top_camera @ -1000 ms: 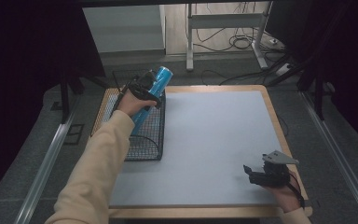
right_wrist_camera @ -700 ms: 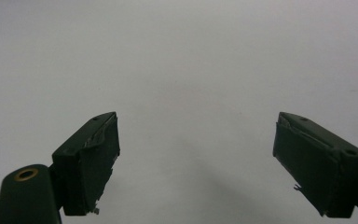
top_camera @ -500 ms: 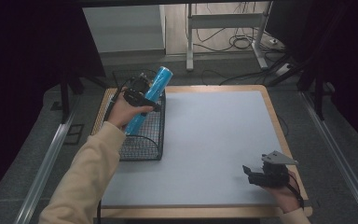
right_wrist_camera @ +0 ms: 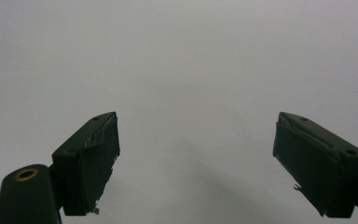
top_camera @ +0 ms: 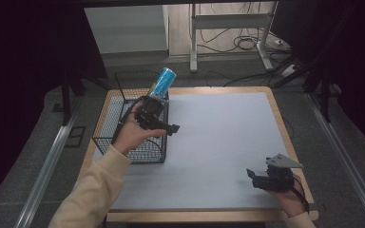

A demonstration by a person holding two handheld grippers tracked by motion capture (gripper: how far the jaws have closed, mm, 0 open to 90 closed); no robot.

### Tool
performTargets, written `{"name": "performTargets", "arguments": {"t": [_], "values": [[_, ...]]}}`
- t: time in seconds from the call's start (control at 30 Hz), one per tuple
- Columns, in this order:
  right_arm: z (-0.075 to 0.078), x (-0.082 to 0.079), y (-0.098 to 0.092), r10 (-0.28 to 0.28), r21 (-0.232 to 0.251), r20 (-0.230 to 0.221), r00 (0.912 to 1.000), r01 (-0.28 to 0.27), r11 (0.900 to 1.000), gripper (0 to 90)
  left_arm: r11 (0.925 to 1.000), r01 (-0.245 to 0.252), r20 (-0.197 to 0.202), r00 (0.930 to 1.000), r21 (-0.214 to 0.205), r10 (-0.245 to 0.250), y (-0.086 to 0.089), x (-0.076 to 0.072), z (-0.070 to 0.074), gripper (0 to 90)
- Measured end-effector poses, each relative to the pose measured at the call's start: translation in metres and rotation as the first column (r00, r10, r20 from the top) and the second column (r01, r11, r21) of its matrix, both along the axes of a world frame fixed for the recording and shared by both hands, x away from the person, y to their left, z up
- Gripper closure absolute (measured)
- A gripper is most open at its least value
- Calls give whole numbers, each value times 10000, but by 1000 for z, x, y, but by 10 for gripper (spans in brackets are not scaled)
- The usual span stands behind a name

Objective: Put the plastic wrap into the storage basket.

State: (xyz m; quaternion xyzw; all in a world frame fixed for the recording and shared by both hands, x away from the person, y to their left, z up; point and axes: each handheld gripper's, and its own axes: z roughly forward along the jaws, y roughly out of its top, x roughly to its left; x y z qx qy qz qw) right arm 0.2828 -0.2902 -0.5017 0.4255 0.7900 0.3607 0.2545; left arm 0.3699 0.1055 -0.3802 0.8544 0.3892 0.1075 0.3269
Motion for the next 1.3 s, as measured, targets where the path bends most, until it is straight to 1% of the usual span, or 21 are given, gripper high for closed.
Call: {"name": "performTargets", "arguments": {"t": [0.07, 0.1, 0.13, 0.17, 0.2, 0.33, 0.4, 0.43, 0.5, 0.53, 0.57, 0.63, 0.67, 0.7, 0.73, 0.77, 0.87, 0.93, 1.07, 1.2, 1.3], "values": [[0, 0, 0, 8, -1, 17, 10000, -8, 10000, 148, 9997, 210, 117, 9997, -76, -209, -7, -9, -5, 114], [1, -1, 0, -12, 4, 23, 10000, 12, 10000, 148, 9997, 210, 117, 9997, -76, -209, -7, -9, -5, 115], [1, -1, 0, -18, 36, 28, 10000, 18, 10000, 148, 9984, 460, 175, 9988, -337, -454, -13, -18, -10, 115], [1, -1, 0, -18, 36, 28, 10000, 18, 10000, 148, 9984, 460, 175, 9988, -337, -454, -13, -18, -10, 116], [1, -1, -1, -52, 62, 21, 10000, 52, 10000, 147, 9964, 641, 303, 9976, -552, -625, -20, -28, -15, 118], [1, -1, -1, 52, 100, 96, 9999, -53, 9999, 148, 9918, 1095, 493, 9931, -658, -1064, -31, -48, -33, 121], [1, -1, -1, 77, 65, 151, 9999, -78, 9999, 148, 9863, 1420, 561, 9889, -840, -1376, -34, -56, -43, 127], [1, -1, -1, 93, 77, 164, 9998, -94, 9999, 148, 9842, 1560, 568, 9868, -831, -1517, -35, -60, -47, 128], [1, -1, -1, 87, 53, 158, 9998, -88, 9999, 147, 9806, 1687, 513, 9851, -998, -1643, -37, -68, -58, 127], [1, -1, -1, 75, 57, 154, 9999, -75, 10000, 147, 9798, 1730, 487, 9844, -1006, -1688, -37, -71, -63, 127], [1, -1, -1, 54, 88, 145, 9999, -56, 9999, 147, 9798, 1747, 467, 9842, -975, -1709, -37, -75, -68, 126], [1, -1, -1, 53, 86, 135, 9999, -54, 9999, 148, 9796, 1756, 408, 9842, -979, -1723, -36, -78, -72, 127], [0, -1, -1, 61, 66, 135, 9999, -62, 10000, 147, 9794, 1731, 309, 9848, -1040, -1708, -35, -83, -80, 127], [0, -1, -1, 61, 66, 135, 9999, -62, 10000, 147, 9794, 1731, 309, 9848, -1040, -1708, -35, -83, -80, 128], [0, -1, 0, 75, 41, 128, 9999, -76, 10000, 148, 9763, 1810, 47, 9833, -1185, -1818, -32, -88, -88, 128], [0, -1, 0, 102, 40, 125, 9999, -103, 9999, 147, 9757, 1806, -3, 9833, -1239, -1820, -31, -90, -92, 127], [0, -1, 0, 119, 19, 137, 9998, -119, 9999, 147, 9786, 1665, -38, 9857, -1211, -1682, -29, -96, -101, 133], [0, -1, 0, 126, 16, 153, 9998, -126, 9999, 147, 9813, 1650, -34, 9861, -990, -1662, -29, -98, -106, 133], [1, -2, 0, 131, -21, 226, 9997, -130, 9999, 147, 9839, 1551, -202, 9873, -886, -1575, -29, -98, -113, 133], [2, -1, 0, 121, -12, 245, 9996, -121, 9999, 148, 9843, 1527, -198, 9877, -891, -1550, -28, -97, -113, 131], [1, -1, 0, 165, -44, 247, 9996, -164, 9999, 147, 9858, 1401, -196, 9896, -930, -1425, -25, -96, -115, 131]]}}
